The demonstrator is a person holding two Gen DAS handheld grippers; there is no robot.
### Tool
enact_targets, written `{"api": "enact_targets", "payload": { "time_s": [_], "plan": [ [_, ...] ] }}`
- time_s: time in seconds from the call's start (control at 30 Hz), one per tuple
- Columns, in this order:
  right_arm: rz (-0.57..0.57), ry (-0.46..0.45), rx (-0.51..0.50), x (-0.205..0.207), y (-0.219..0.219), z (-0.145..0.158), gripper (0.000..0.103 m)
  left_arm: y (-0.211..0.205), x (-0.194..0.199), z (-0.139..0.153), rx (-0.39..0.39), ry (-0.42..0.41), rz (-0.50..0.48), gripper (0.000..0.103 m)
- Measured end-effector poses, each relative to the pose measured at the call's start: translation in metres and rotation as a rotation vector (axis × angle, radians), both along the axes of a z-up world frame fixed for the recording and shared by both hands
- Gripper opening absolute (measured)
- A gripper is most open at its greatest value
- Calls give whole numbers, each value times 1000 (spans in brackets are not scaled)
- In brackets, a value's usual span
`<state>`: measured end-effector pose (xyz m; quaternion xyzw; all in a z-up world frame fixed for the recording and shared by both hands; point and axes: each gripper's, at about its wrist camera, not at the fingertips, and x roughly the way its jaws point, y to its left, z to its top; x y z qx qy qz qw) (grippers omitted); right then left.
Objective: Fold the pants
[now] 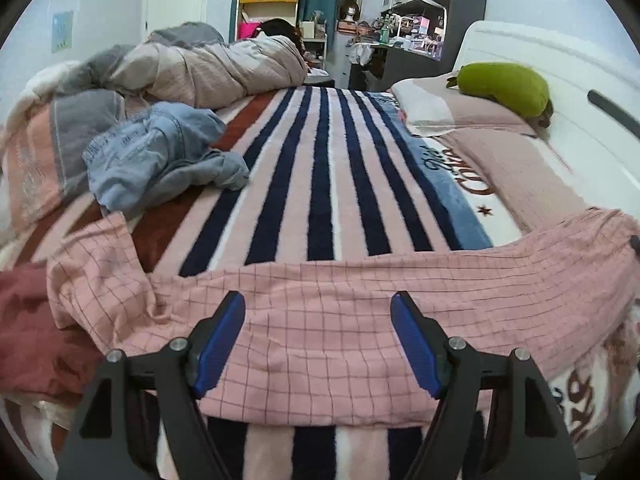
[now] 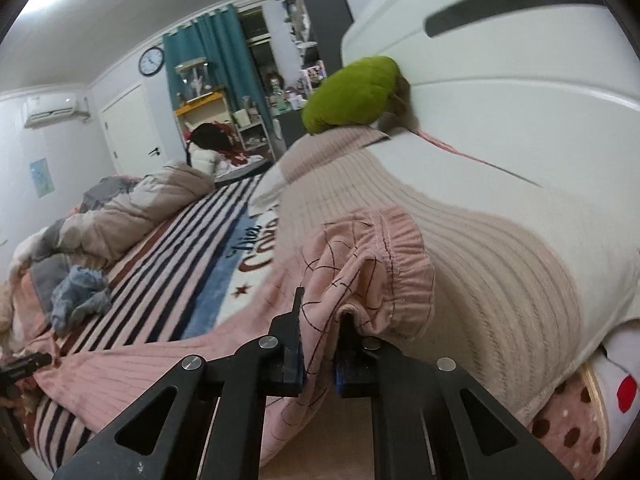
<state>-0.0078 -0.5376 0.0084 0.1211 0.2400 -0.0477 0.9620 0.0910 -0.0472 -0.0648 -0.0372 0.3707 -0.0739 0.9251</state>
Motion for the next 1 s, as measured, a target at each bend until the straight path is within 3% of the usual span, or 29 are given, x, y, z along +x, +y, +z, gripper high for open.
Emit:
{"api": "enact_targets", "payload": {
  "time_s": [0.33,0.6,0.8,0.9,0.97,1.0],
  "plan": [
    [98,2,-79,6,71,32,1,23,-21,15,-75,-40,-64,72],
    [127,104,-116,17,113,18,0,45,-34,9,-94,-56,-98,72],
    [22,140,-157,12,104,10,1,54,-32,-2,-103,-47,-100,72],
    [-52,158,-120,3,78,7,2,52,-30,-5,-105,-45,-113,72],
    [-88,169,-86,-5,60,4,7,49,-29,-6,-104,-44,-118,72],
    [-101,174,-63,-8,51,1,19,46,-28,-6,-107,-44,-122,72]
  ]
}}
